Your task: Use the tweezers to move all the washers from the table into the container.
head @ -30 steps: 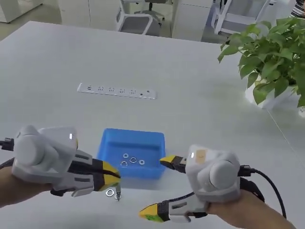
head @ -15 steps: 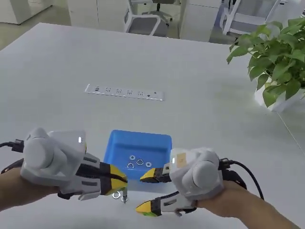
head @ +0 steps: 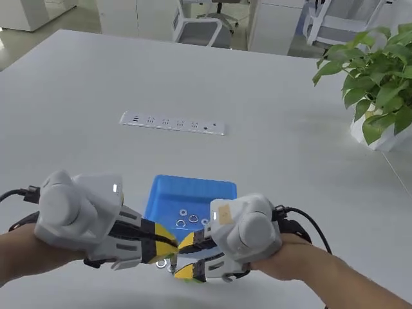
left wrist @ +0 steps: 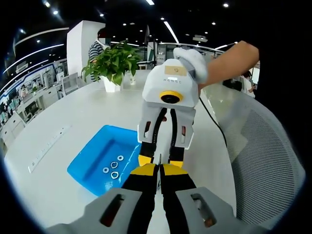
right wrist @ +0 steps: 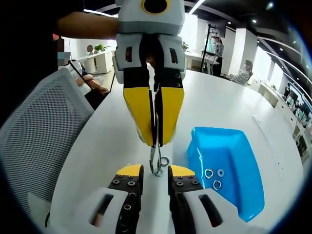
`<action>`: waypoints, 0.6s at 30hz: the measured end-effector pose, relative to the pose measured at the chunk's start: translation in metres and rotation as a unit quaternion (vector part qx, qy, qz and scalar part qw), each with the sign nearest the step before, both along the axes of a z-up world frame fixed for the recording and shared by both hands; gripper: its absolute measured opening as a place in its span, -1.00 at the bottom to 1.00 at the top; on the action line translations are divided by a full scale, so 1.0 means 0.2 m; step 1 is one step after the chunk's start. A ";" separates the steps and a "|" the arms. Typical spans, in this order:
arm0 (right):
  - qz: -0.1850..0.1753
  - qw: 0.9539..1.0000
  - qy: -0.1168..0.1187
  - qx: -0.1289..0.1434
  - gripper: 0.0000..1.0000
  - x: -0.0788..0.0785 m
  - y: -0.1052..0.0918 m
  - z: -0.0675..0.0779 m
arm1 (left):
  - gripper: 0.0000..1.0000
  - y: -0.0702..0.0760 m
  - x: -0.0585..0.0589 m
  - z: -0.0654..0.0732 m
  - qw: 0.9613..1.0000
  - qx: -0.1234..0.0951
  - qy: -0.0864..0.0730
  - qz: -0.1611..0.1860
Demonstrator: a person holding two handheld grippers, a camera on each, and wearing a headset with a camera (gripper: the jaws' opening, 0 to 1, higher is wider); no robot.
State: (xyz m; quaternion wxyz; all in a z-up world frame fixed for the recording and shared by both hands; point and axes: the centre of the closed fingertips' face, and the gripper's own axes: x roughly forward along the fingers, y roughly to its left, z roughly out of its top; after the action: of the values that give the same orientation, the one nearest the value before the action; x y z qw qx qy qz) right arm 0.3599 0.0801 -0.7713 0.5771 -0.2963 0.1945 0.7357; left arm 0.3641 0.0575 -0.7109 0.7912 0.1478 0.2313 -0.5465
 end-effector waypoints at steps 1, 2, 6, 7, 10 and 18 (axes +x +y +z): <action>0.003 1.000 0.001 0.002 -0.63 0.00 0.01 0.00 | -0.88 0.00 0.00 0.00 1.000 0.001 -0.001 -0.001; 0.007 1.000 0.002 0.001 -0.66 0.00 0.01 0.00 | -0.88 0.00 0.00 0.00 1.000 0.001 -0.001 -0.002; 0.022 1.000 -0.006 -0.004 -0.73 0.00 0.02 -0.01 | -0.88 0.00 0.00 0.00 1.000 0.001 -0.001 -0.001; 0.026 1.000 -0.008 -0.004 -0.74 -0.01 0.02 -0.01 | -0.88 0.00 0.00 0.00 1.000 0.001 0.000 -0.001; 0.036 0.999 -0.014 -0.008 -0.79 -0.01 0.02 -0.01 | -0.88 0.01 0.01 0.00 1.000 0.001 0.000 0.000; 0.039 0.999 -0.014 -0.007 -0.81 -0.01 0.02 -0.02 | -0.88 0.01 0.01 -0.01 1.000 -0.001 0.002 0.000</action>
State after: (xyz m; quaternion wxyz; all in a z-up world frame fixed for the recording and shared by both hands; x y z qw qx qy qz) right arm 0.3575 0.0832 -0.7744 0.5486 -0.3177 0.1800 0.7521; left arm 0.3670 0.0596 -0.7128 0.7906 0.1459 0.2328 -0.5473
